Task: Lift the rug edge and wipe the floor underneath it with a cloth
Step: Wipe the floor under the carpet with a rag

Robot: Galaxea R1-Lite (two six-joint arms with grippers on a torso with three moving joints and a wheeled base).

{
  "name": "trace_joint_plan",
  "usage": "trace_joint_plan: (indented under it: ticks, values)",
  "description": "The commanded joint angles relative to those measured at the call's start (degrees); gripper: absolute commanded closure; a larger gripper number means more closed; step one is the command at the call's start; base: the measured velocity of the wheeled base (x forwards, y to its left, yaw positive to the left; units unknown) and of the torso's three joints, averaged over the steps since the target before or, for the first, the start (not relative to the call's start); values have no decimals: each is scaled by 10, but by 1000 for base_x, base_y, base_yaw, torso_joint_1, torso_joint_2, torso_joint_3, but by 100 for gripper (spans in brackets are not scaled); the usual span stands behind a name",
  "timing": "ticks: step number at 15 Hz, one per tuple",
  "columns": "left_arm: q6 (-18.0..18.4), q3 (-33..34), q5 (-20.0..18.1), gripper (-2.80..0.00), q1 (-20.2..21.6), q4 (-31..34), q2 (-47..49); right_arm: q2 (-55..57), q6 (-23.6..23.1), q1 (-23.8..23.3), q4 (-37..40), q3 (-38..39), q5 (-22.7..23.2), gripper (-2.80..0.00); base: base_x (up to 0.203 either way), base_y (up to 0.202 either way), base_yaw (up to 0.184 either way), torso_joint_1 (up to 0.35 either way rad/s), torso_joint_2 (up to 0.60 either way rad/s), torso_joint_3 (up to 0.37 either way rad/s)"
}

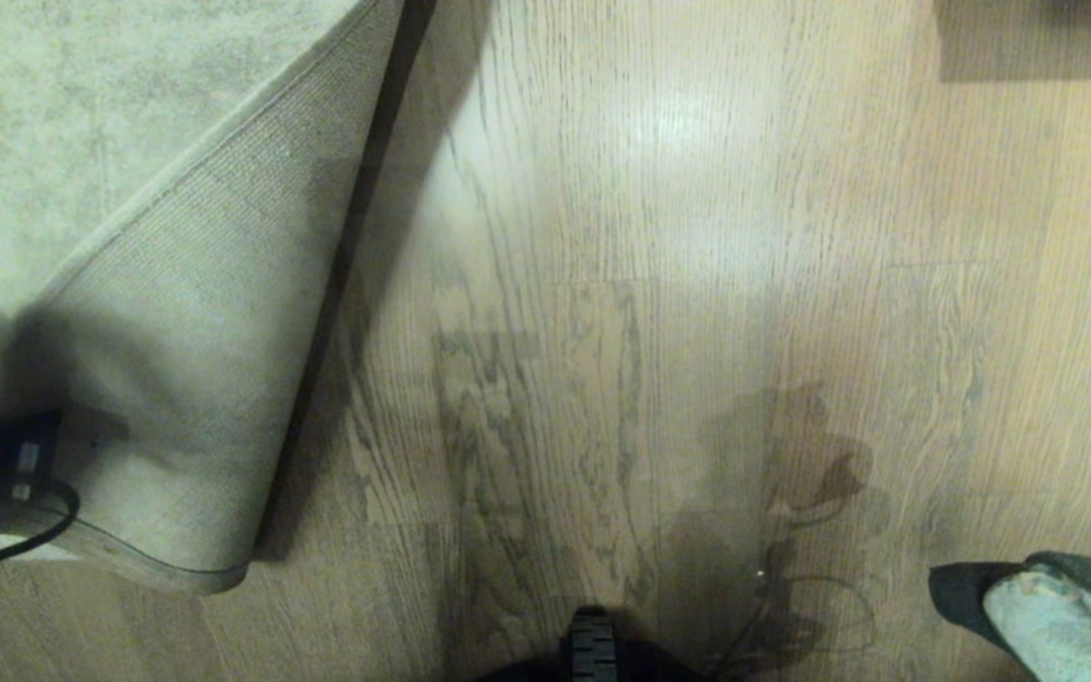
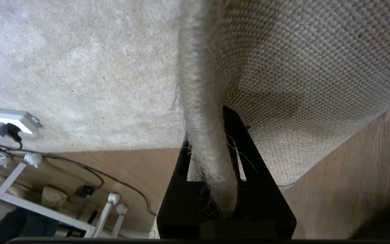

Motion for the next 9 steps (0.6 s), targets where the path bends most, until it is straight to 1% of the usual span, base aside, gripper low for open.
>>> trace_joint_plan:
  ticks: [1,2,3,9]
  values:
    - [-2,40,-2,0,-2,-50,-8,1,0,0,0,0,1,0,0,0,0,0,0,0]
    - [-3,48,-3,0,-1,-69,-8,1,0,0,0,0,1,0,0,0,0,0,0,0]
    - [-4,47,-3,0,0,-73,-9,1,0,0,0,0,0,0,0,0,0,0,0,0]
    - [-3,48,0,0,-1,-73,-16,1,0,0,0,0,1,0,0,0,0,0,0,0]
